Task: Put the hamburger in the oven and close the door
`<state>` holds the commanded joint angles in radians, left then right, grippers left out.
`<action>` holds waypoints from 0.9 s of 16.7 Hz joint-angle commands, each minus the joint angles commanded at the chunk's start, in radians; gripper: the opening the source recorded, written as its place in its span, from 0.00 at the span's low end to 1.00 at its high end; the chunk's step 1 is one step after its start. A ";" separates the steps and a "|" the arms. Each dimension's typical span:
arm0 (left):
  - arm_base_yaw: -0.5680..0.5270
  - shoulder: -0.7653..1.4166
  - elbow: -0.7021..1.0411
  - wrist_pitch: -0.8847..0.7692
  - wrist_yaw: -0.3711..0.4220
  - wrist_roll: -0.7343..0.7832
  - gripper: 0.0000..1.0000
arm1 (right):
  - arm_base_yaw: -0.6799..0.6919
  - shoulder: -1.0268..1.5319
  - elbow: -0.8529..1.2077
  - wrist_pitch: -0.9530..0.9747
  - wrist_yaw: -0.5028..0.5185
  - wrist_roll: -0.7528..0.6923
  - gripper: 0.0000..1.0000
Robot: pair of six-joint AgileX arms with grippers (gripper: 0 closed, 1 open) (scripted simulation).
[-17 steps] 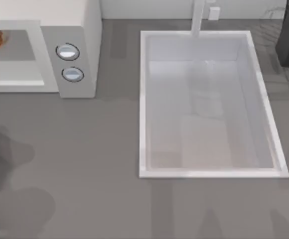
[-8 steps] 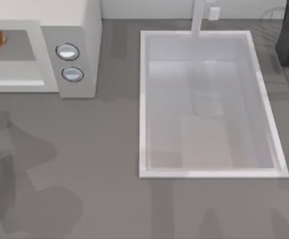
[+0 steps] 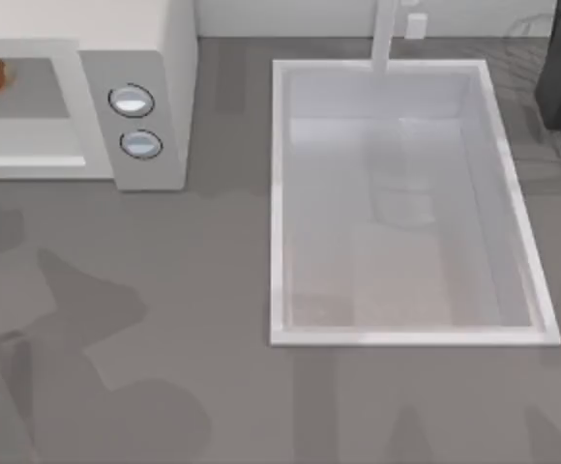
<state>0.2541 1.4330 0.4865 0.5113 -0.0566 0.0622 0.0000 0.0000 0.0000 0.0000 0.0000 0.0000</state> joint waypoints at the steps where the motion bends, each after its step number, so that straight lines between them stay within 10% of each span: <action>1: 0.000 -0.012 0.002 -0.017 0.000 0.000 1.00 | 0.000 0.000 0.000 0.000 0.000 0.000 1.00; 15: -0.056 -0.346 -0.107 -0.134 0.012 -0.013 1.00 | 0.000 0.000 0.000 0.000 0.000 0.000 1.00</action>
<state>0.1979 1.0866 0.3793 0.3777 -0.0448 0.0493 0.0000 0.0000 0.0000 0.0000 0.0000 0.0000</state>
